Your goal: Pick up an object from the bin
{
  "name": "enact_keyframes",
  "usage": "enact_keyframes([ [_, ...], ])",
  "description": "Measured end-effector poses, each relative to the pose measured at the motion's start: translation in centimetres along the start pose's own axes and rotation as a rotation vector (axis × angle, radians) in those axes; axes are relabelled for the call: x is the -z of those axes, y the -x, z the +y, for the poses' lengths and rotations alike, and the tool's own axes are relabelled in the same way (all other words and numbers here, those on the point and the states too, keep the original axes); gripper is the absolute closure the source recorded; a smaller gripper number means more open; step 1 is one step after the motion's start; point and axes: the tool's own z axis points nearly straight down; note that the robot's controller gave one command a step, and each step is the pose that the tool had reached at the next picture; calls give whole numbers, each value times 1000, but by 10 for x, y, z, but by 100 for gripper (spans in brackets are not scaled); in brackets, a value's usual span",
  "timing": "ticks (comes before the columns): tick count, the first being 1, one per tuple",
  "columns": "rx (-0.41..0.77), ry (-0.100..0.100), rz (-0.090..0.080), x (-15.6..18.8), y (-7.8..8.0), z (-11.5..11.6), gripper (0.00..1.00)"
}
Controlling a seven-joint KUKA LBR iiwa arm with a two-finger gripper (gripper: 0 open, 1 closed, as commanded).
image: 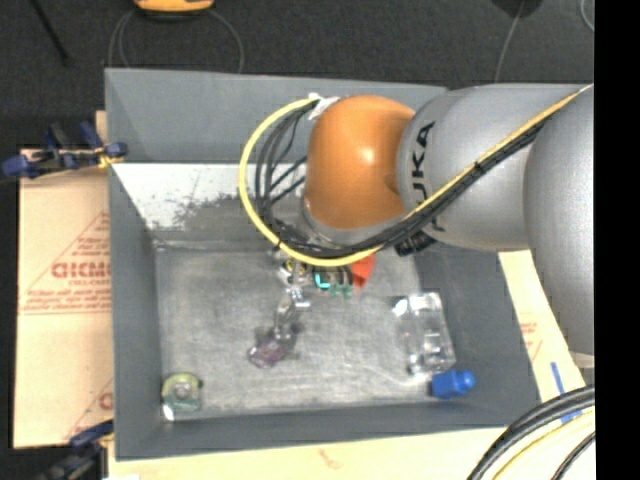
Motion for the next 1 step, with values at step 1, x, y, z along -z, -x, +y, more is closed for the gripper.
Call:
enact_keyframes([
  [1, 408, -3, -16, -95, -20, -10, 0],
])
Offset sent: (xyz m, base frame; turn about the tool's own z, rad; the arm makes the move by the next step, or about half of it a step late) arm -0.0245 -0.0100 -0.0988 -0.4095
